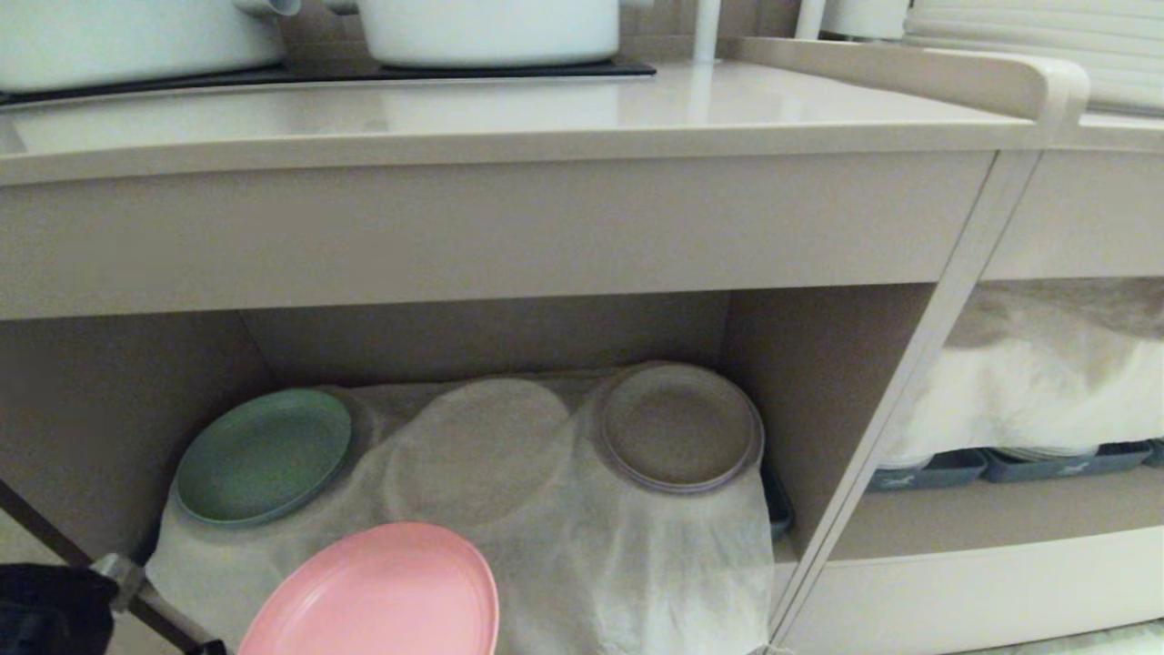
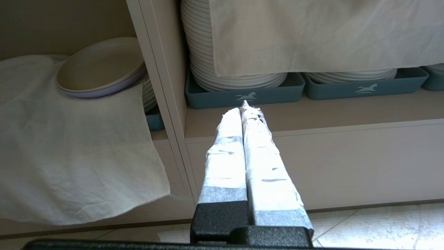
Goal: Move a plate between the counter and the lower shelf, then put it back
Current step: Put the plate
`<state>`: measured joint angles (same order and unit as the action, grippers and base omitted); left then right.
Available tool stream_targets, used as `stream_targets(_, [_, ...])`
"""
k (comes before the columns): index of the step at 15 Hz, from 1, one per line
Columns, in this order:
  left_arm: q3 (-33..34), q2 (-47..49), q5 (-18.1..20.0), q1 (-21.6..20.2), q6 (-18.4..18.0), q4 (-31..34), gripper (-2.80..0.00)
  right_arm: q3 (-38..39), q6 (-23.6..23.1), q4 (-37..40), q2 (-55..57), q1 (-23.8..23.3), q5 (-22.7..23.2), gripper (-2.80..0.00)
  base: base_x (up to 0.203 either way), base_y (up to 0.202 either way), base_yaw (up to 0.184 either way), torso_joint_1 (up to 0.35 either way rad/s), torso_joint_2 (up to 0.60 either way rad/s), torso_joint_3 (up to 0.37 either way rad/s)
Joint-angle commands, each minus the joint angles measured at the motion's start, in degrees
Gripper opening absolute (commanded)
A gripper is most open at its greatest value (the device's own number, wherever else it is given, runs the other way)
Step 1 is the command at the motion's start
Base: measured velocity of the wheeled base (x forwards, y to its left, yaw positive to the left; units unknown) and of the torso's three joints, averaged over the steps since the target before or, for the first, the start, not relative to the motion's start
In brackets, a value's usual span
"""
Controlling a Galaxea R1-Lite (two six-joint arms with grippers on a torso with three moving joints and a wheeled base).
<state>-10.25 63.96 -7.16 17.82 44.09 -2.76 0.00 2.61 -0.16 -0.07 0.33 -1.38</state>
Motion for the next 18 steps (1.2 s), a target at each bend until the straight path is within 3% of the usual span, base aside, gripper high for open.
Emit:
stream_targets(1, [-0.07, -7.51, 0.01, 3.05, 0.27, 4.01, -2.8, 0.0, 0.03, -0.02, 0.07, 0.02, -0.03, -2.8, 0.0, 0.0, 0.0, 0.0, 0.0, 0.0])
stream_targets(5, [-0.85, -16.57, 0.1, 8.17, 0.3, 13.74, -2.8, 0.0, 0.03, -0.02, 0.07, 0.02, -0.03, -2.8, 0.0, 0.0, 0.0, 0.0, 0.0, 0.0])
stream_targets(18, [-1.4, -20.23, 1.51, 8.81, -0.58, 16.2, -2.8, 0.0, 0.03, -0.02, 0.07, 0.02, -0.03, -2.8, 0.0, 0.0, 0.0, 0.0, 0.0, 0.0])
